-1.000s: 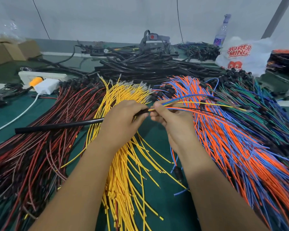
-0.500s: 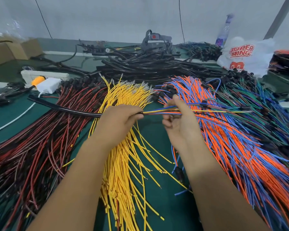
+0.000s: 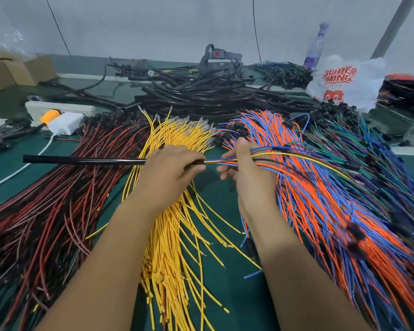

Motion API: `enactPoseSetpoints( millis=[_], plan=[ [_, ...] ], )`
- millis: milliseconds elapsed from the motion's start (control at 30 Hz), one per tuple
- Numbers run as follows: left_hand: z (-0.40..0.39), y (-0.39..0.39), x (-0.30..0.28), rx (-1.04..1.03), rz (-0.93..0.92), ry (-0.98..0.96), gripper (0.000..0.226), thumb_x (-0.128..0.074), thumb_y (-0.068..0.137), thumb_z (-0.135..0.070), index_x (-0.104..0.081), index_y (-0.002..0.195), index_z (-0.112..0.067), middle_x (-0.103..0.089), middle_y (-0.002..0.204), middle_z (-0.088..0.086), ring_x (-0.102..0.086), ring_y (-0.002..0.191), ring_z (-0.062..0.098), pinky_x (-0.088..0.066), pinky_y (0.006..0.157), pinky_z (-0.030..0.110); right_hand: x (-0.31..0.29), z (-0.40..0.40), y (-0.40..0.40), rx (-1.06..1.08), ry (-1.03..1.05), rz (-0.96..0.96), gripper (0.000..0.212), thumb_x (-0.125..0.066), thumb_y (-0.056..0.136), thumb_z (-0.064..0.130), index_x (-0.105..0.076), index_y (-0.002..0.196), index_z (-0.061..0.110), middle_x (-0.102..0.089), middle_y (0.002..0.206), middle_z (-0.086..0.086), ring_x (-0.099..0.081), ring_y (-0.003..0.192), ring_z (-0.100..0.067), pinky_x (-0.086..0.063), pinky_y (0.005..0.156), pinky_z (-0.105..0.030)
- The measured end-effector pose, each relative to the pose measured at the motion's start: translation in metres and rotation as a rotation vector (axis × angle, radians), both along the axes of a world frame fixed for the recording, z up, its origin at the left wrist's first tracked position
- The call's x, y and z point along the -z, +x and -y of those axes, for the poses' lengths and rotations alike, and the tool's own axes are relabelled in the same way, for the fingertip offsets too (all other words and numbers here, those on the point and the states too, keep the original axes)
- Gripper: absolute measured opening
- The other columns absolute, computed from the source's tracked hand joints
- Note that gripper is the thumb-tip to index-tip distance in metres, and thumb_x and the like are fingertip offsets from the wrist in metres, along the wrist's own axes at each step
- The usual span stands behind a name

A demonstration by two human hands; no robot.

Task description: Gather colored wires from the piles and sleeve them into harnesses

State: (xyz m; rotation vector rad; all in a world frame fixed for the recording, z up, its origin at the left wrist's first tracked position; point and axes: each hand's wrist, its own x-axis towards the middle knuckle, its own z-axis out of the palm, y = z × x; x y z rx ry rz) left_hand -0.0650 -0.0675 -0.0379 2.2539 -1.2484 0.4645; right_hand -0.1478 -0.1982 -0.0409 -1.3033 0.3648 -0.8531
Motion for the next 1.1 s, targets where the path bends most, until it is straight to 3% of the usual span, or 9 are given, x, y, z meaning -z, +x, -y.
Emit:
enactPoseSetpoints(
  millis=[100,200,300,367,533,600,733,900,1100],
  plan=[
    [0.003,-0.007,0.0,0.075,-0.023,0.007,0.018,-0.052,0.096,-0.03,-0.066,0.103,-0.021,-0.063,0.085,-0.004,-0.051,0.085,0.02,-0.041,0.071,0.04,0.004,-0.004,0.004,-0.08,-0.082,-0.038,0.042,-0.05,0.098,0.037,-0.065,0.06,0.028,-0.062,0.054,0.002,-0.057,0.046,-0.013,-0.044,0.047,-0.025],
    [0.004,-0.009,0.001,0.085,-0.036,-0.011,0.015,-0.05,0.096,-0.031,-0.063,0.097,-0.023,-0.059,0.083,-0.009,-0.05,0.083,0.016,-0.039,0.067,0.035,0.005,-0.004,0.007,-0.122,-0.124,-0.077,0.035,-0.05,0.094,0.043,-0.066,0.065,0.031,-0.059,0.055,0.005,-0.051,0.048,-0.007,-0.037,0.044,-0.017],
    [0.004,-0.012,0.001,0.068,-0.033,-0.025,0.016,-0.048,0.096,-0.035,-0.058,0.089,-0.024,-0.055,0.077,-0.012,-0.047,0.076,0.011,-0.035,0.06,0.031,0.008,-0.004,0.007,-0.136,-0.156,-0.171,0.033,-0.051,0.095,0.047,-0.067,0.071,0.031,-0.057,0.062,0.006,-0.047,0.053,-0.007,-0.036,0.05,-0.019],
    [0.004,-0.013,0.001,0.058,-0.054,-0.031,0.017,-0.046,0.097,-0.036,-0.052,0.084,-0.027,-0.049,0.069,-0.013,-0.043,0.069,0.007,-0.031,0.055,0.028,0.006,-0.004,0.005,-0.161,-0.052,-0.193,0.029,-0.057,0.092,0.047,-0.069,0.075,0.027,-0.053,0.064,0.0,-0.044,0.052,-0.009,-0.035,0.049,-0.02],
    [0.003,-0.011,0.001,0.013,-0.152,-0.12,0.021,-0.044,0.099,-0.033,-0.047,0.08,-0.027,-0.044,0.062,-0.007,-0.04,0.061,0.009,-0.03,0.052,0.033,-0.002,-0.003,0.001,-0.31,0.228,-0.06,0.006,-0.068,0.087,0.028,-0.067,0.088,0.022,-0.06,0.071,0.004,-0.051,0.052,-0.008,-0.039,0.052,-0.021],
    [0.002,-0.009,0.0,0.005,-0.187,-0.142,0.021,-0.042,0.1,-0.035,-0.046,0.08,-0.03,-0.046,0.062,-0.005,-0.042,0.06,0.01,-0.033,0.054,0.035,-0.005,-0.001,0.0,-0.317,0.35,0.005,0.004,-0.069,0.083,0.025,-0.066,0.083,0.023,-0.062,0.07,0.007,-0.053,0.053,-0.008,-0.041,0.054,-0.02],
    [0.0,-0.005,0.001,-0.015,-0.206,-0.136,0.02,-0.042,0.1,-0.036,-0.046,0.081,-0.033,-0.048,0.063,-0.004,-0.045,0.06,0.012,-0.033,0.052,0.034,-0.008,0.007,-0.003,-0.268,0.478,0.117,0.011,-0.059,0.094,0.02,-0.06,0.083,0.021,-0.063,0.063,0.007,-0.058,0.054,-0.007,-0.048,0.053,-0.017],
    [-0.004,0.001,0.002,-0.031,-0.193,-0.051,0.019,-0.044,0.099,-0.038,-0.054,0.085,-0.031,-0.051,0.065,-0.009,-0.047,0.065,0.004,-0.028,0.05,0.03,-0.004,0.008,-0.002,-0.149,0.328,0.1,0.017,-0.056,0.096,0.024,-0.061,0.084,0.013,-0.062,0.077,-0.004,-0.059,0.055,-0.009,-0.048,0.052,-0.018],
    [-0.012,0.004,0.001,-0.029,-0.142,0.014,0.023,-0.046,0.099,-0.037,-0.061,0.09,-0.022,-0.052,0.067,-0.006,-0.045,0.064,0.004,-0.03,0.05,0.029,-0.003,0.012,0.0,-0.04,0.004,0.028,0.015,-0.062,0.094,0.015,-0.063,0.085,0.002,-0.067,0.065,-0.006,-0.062,0.054,-0.014,-0.049,0.054,-0.022]
  ],
)
